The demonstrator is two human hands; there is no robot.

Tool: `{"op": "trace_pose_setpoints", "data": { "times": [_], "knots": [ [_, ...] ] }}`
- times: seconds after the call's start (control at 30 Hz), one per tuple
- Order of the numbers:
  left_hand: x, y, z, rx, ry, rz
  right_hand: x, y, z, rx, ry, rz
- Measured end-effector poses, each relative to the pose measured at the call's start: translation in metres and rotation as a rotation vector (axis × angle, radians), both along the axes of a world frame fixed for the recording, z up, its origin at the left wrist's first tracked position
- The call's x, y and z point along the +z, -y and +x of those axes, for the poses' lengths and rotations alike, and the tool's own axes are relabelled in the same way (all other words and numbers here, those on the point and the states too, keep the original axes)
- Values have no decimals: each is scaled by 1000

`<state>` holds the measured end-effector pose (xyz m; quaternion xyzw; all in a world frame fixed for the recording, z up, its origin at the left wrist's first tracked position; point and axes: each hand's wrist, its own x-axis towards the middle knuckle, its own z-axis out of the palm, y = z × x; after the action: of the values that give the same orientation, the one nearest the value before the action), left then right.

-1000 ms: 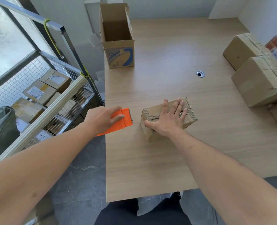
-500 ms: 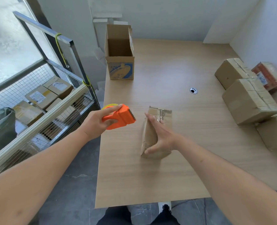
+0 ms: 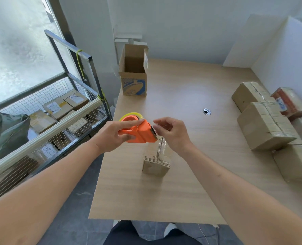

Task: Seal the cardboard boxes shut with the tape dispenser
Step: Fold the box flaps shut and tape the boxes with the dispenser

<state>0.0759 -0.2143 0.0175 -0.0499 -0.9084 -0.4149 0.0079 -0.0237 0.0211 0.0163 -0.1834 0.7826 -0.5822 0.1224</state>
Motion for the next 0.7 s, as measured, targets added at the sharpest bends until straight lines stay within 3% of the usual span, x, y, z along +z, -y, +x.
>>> {"op": "trace_pose_setpoints", "data": {
  "times": [0.13,0.3,0.53,0.7],
  "knots": [
    [14,-17,3,-51,45,-7,6,-18,3,-87,29,-5],
    [24,-19,5,-204,240,-183,-18,-44,32,-167,156,72],
    [7,-13,13,-282,482,-177,-56,-68,69,-270,267,159],
    [7,23,19,-269,545,-227,-68,-101,74,-395,328,158]
  ]
}}
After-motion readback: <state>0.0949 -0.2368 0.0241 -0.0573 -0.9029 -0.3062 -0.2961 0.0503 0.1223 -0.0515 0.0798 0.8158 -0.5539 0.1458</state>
